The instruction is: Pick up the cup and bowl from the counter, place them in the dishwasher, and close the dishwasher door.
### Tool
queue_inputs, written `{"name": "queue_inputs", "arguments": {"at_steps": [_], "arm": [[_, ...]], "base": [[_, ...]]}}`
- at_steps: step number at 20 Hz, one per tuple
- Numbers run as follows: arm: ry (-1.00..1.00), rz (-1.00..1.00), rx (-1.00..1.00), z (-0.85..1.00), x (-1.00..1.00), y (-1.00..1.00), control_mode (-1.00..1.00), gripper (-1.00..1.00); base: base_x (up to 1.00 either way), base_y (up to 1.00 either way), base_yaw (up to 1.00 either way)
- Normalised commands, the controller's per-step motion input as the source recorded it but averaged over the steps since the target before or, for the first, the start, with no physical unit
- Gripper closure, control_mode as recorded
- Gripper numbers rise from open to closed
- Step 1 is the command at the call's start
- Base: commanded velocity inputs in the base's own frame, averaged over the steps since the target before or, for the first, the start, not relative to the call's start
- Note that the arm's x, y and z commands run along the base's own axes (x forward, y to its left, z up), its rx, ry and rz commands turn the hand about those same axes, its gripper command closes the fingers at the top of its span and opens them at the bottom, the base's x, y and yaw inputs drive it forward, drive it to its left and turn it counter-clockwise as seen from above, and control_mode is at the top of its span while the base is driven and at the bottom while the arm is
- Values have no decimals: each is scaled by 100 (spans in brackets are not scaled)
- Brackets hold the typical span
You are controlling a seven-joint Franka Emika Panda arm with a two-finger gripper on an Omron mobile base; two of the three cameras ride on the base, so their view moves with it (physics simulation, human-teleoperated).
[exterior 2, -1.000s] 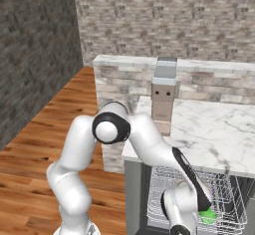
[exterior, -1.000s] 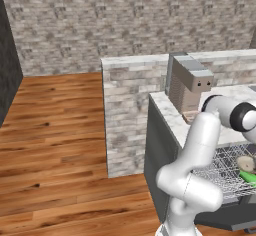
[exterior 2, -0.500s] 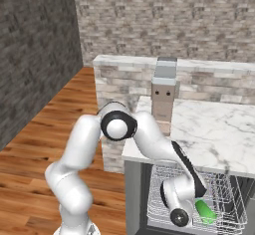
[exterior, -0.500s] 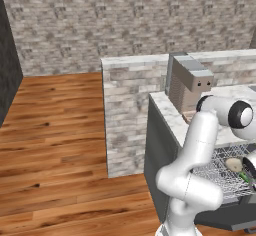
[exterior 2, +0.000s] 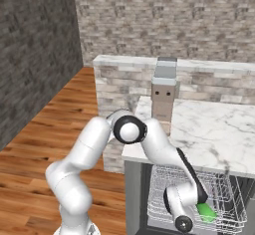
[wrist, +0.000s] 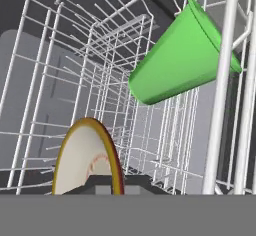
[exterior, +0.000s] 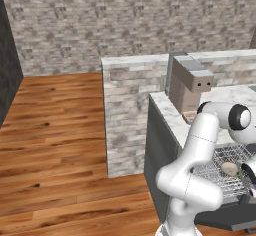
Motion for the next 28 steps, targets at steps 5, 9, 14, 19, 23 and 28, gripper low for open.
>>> {"name": "queue_inputs", "arguments": {"at_steps": [5, 9, 14, 19, 23, 28], "arm": [[0, 3, 2, -49, 0, 0, -100, 100], [0, 1, 1, -41, 0, 0, -100, 100], [0, 0, 0, -18, -2, 0, -100, -100], [-4, 0, 0, 10, -27, 0, -100, -100], [-8, 0, 0, 30, -44, 0, -100, -100], [-11, 0, 0, 47, -54, 0, -100, -100]], "base": [[0, 0, 0], [0, 0, 0], [0, 0, 0], [0, 0, 0], [0, 0, 0], [0, 0, 0]]}}
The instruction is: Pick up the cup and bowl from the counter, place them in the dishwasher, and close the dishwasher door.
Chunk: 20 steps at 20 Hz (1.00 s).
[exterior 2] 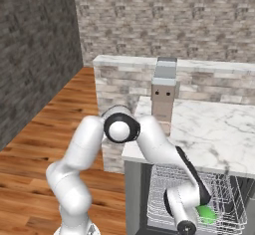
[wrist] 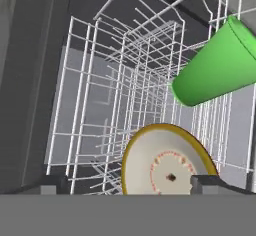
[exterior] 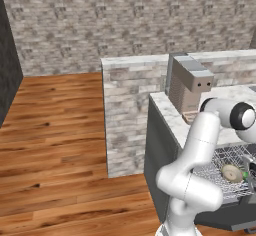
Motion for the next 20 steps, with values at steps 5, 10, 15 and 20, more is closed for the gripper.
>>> {"name": "queue_inputs", "arguments": {"at_steps": [5, 10, 15, 20], "arm": [[-4, 1, -1, 29, -36, 0, -100, -100], [0, 4, -10, 43, -24, 0, -100, -100], [0, 7, -13, 65, -1, 0, -100, -100], [0, 8, -18, 67, 0, 0, -100, -100]], "base": [[0, 0, 0], [0, 0, 0], [0, 0, 0], [0, 0, 0]]}}
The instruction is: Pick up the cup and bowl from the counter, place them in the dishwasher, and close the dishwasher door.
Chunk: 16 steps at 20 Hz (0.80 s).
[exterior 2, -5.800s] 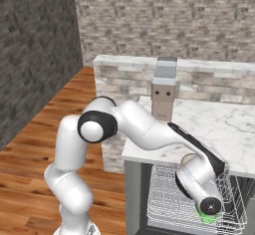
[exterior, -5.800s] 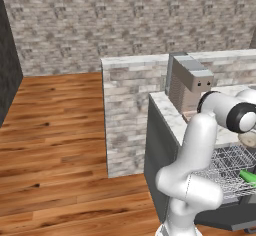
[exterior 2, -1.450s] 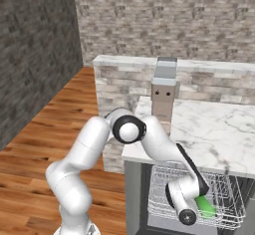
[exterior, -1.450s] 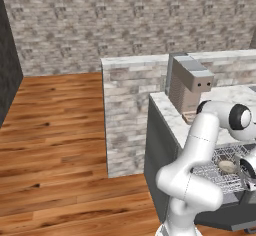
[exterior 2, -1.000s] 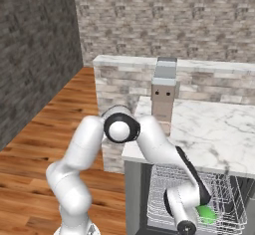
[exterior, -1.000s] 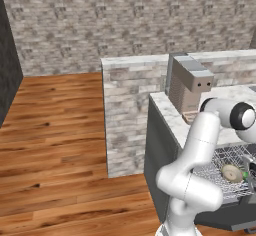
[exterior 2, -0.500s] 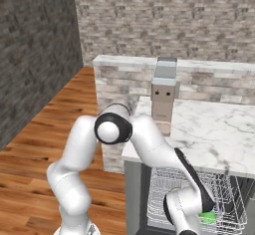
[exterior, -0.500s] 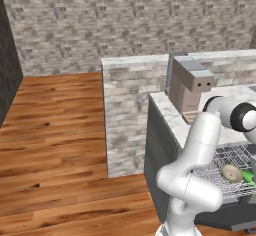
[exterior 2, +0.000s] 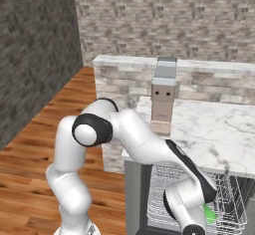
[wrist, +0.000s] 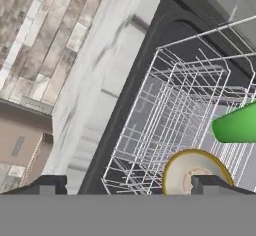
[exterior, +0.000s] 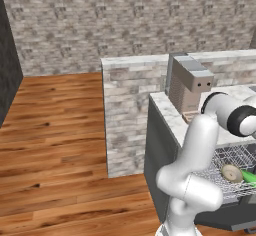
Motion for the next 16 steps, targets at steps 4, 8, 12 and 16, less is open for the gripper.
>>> {"name": "queue_inputs", "arguments": {"at_steps": [4, 8, 12, 16], "arm": [[0, 11, -15, 63, 0, 0, -100, -100], [0, 10, -13, 54, 0, 0, -100, -100], [0, 9, -8, 30, -1, 0, -100, -100], [0, 9, -6, 19, -2, 0, -100, -100]], "base": [[0, 0, 0], [0, 0, 0], [0, 0, 0], [0, 0, 0]]}}
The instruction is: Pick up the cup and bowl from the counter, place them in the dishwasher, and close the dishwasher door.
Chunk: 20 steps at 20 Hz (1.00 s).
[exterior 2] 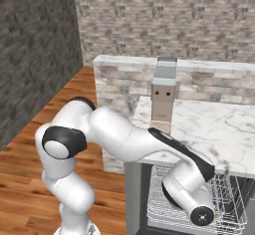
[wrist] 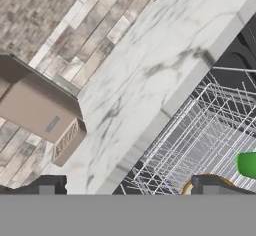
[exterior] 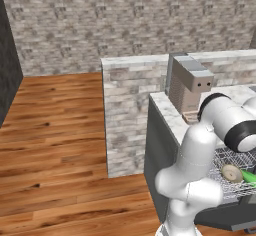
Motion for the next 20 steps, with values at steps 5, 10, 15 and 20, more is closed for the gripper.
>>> {"name": "queue_inputs", "arguments": {"at_steps": [5, 10, 15, 20], "arm": [[0, 8, -4, 14, -10, 0, -100, -100], [0, 8, -3, 14, -11, 0, -100, -100], [0, 7, -3, 18, -22, 0, -100, -100], [0, 3, -1, 9, -31, 0, -100, -100]], "base": [[0, 0, 0], [0, 0, 0], [0, 0, 0], [0, 0, 0]]}}
